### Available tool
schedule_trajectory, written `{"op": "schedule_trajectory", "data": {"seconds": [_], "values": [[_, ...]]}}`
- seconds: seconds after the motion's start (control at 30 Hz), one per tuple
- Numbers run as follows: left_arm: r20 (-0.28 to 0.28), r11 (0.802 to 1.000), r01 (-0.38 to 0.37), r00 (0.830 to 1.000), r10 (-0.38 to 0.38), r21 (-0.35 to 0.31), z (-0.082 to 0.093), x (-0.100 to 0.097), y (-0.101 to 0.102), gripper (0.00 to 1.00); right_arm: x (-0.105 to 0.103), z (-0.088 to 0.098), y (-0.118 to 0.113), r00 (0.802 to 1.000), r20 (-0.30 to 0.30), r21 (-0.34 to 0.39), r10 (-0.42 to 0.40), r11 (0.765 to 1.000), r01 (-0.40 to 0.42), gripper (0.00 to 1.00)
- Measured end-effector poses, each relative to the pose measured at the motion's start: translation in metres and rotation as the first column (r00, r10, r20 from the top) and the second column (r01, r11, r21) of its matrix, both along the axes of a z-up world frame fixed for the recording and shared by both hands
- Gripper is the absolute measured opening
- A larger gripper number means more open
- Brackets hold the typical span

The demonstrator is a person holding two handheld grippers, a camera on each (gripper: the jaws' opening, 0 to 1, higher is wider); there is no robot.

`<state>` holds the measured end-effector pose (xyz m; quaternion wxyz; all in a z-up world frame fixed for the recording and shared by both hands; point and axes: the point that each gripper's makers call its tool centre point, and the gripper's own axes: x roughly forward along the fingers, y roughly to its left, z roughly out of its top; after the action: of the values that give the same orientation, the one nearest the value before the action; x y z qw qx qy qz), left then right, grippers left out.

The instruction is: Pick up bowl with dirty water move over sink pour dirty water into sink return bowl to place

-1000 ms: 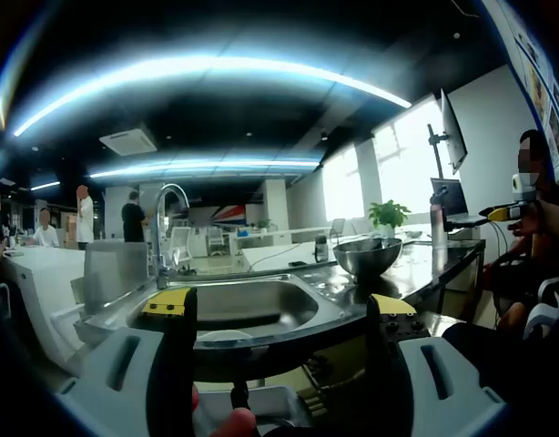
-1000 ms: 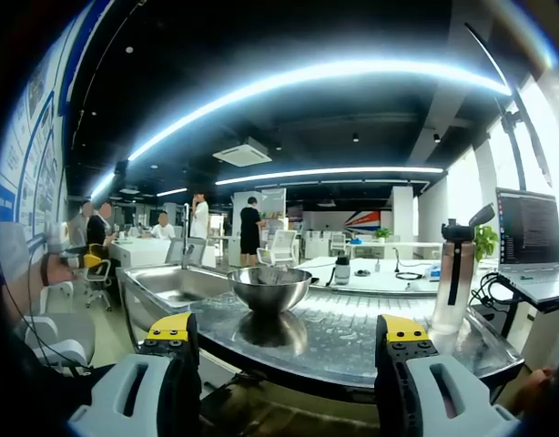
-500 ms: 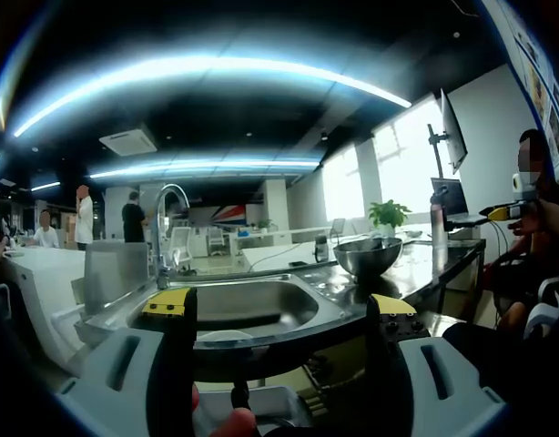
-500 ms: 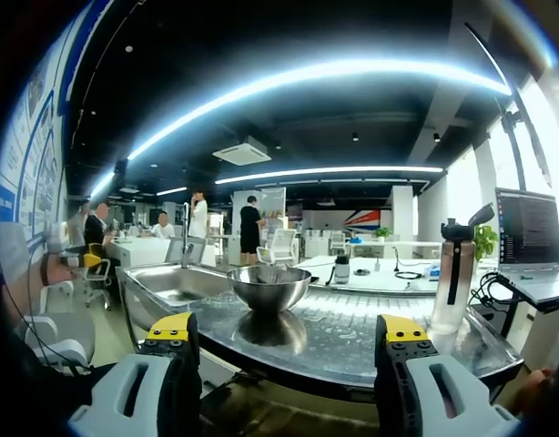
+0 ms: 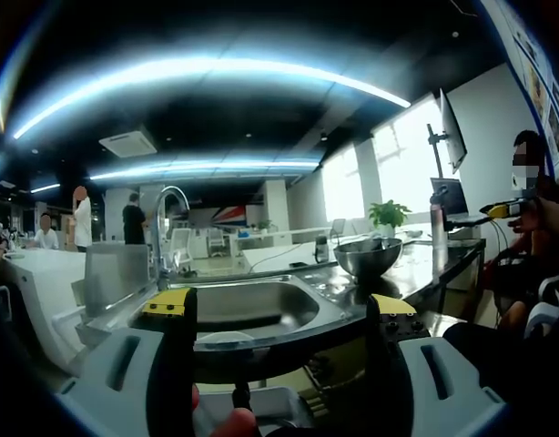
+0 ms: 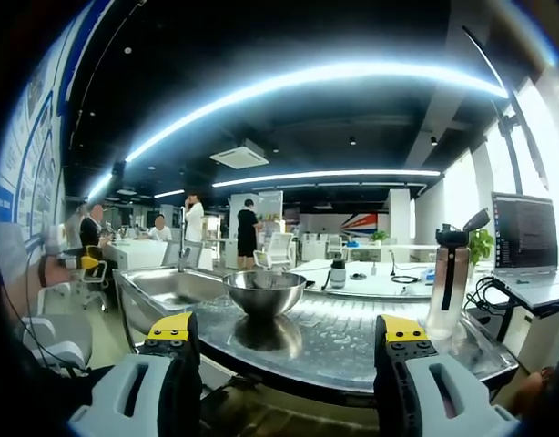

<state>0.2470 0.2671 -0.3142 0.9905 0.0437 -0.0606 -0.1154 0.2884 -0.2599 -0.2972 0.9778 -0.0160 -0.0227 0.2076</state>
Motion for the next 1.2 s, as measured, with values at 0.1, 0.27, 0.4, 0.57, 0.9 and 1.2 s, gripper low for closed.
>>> {"op": "schedule_trajectory", "data": {"seconds": [0.1,0.27,0.4,0.57,0.9,1.2], "values": [[0.004,1.000,0.000,1.000,0.000,0.004,0.002,-0.001,0.000,0.76,0.000,0.000,0.001,1.000,-0.002,-0.004,0.004,1.000,-0.004,0.72],[0.003,1.000,0.000,1.000,0.000,0.004,0.002,-0.001,-0.001,0.76,0.001,-0.001,0.003,1.000,-0.008,-0.005,0.005,1.000,-0.005,0.72],[0.012,1.000,0.004,1.000,-0.004,0.003,0.005,-0.002,-0.002,0.76,0.002,0.000,0.004,1.000,-0.006,-0.029,0.002,1.000,-0.002,0.72],[0.016,1.000,0.001,1.000,-0.001,0.010,0.007,-0.003,-0.002,0.76,0.004,0.004,0.006,1.000,0.007,-0.042,0.003,0.999,-0.003,0.72],[0.005,0.999,0.050,0.999,-0.050,0.008,0.021,0.010,-0.011,0.76,0.028,-0.011,0.016,0.998,-0.025,-0.085,0.051,0.995,-0.053,0.70],[0.008,0.997,0.074,0.997,-0.073,-0.022,0.032,0.041,-0.022,0.78,0.047,0.005,0.047,0.992,0.001,-0.073,0.130,0.989,-0.129,0.67]]}}
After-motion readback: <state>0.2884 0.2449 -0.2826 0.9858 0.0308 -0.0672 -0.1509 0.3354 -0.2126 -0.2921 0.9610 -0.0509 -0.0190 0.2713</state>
